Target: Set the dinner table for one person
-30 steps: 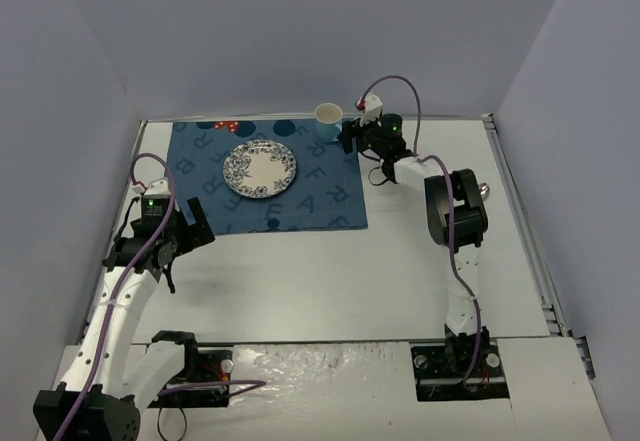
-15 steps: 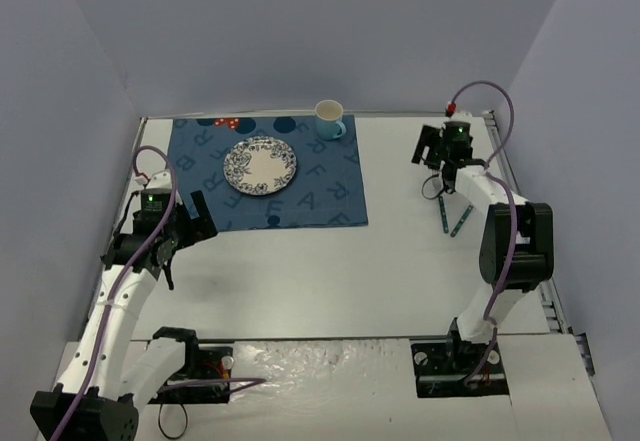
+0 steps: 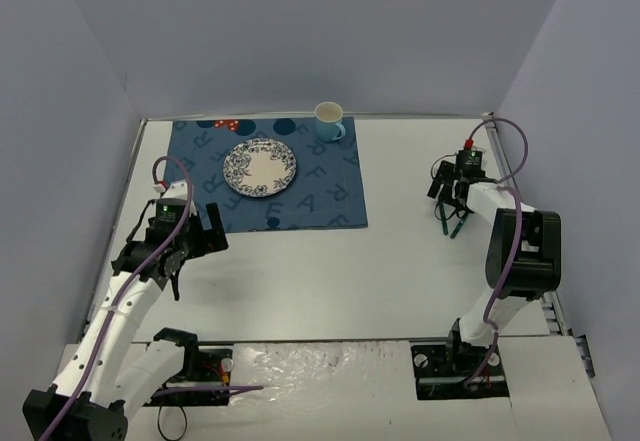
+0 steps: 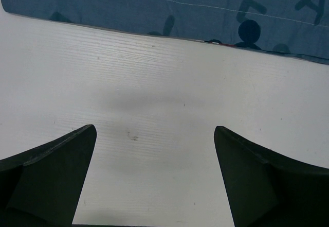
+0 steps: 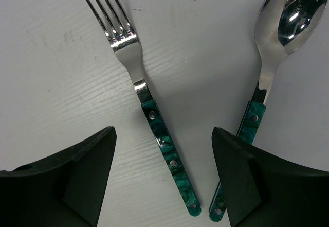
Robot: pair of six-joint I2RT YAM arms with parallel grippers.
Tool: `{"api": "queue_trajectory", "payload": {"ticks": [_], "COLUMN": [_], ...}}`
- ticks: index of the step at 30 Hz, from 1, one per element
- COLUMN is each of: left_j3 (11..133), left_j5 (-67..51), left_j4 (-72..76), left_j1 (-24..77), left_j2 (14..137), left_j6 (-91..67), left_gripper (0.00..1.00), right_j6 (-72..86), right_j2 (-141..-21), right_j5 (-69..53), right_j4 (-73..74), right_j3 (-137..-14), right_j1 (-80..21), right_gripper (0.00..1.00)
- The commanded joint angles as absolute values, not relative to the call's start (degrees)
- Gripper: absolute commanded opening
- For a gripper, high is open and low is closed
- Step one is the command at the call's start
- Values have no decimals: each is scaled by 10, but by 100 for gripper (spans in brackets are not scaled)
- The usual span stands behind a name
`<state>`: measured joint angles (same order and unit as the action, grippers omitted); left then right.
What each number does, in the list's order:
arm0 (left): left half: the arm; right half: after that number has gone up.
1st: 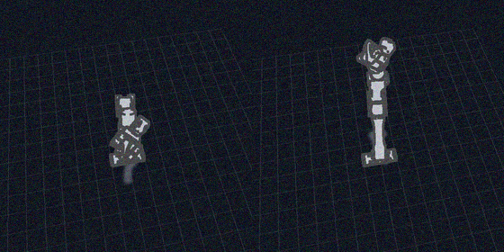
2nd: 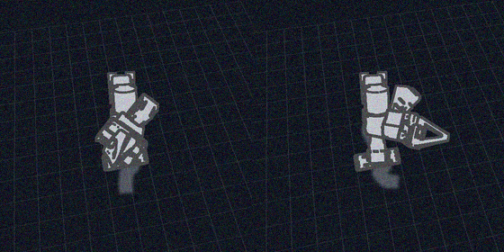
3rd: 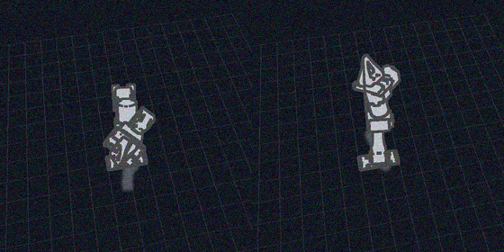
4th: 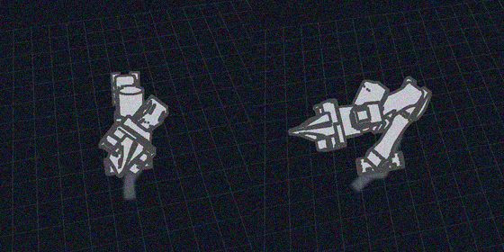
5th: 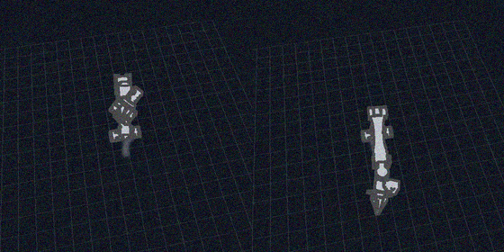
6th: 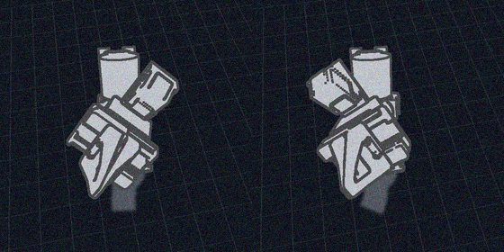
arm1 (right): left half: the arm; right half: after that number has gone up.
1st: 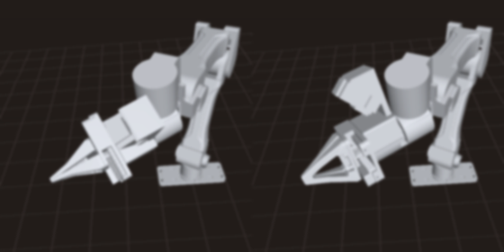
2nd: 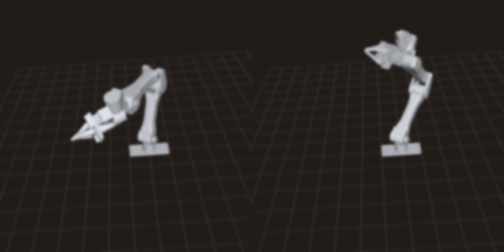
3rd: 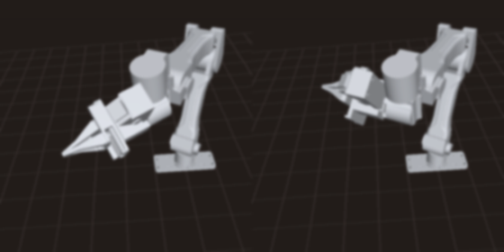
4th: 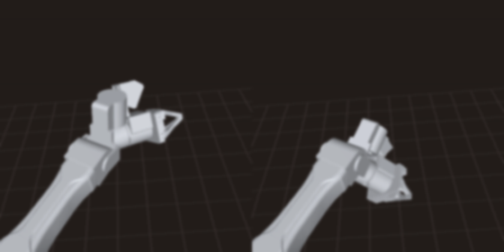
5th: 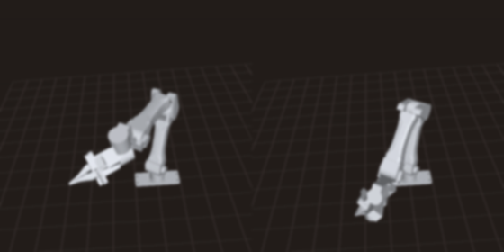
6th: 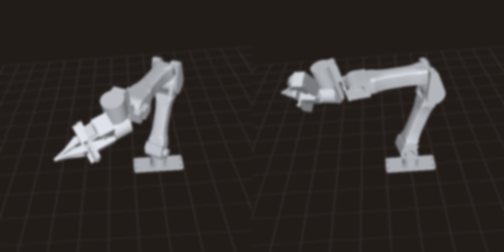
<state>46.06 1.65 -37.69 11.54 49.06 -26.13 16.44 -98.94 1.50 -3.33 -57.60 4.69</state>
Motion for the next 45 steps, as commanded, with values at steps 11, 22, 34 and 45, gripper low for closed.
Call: {"api": "queue_trajectory", "payload": {"ticks": [11,22,34,45], "left_j3": [450,439,440,442], "left_j5": [31,46,49,51], "left_j4": [-323,-311,-313,-310], "left_j1": [131,133,136,139], "left_j2": [490,496,503,515], "left_j6": [-257,-251,-246,-245], "left_gripper": [97,97,97,97], "right_j6": [239,248,236,136], "right_j2": [-938,-1002,-1015,-949], "right_j5": [101,66,86,168], "right_j4": [-37,-36,-32,20], "right_j3": [-559,-582,-579,-707], "right_j1": [95,117,124,42], "right_gripper": [66,56,4,0]}}
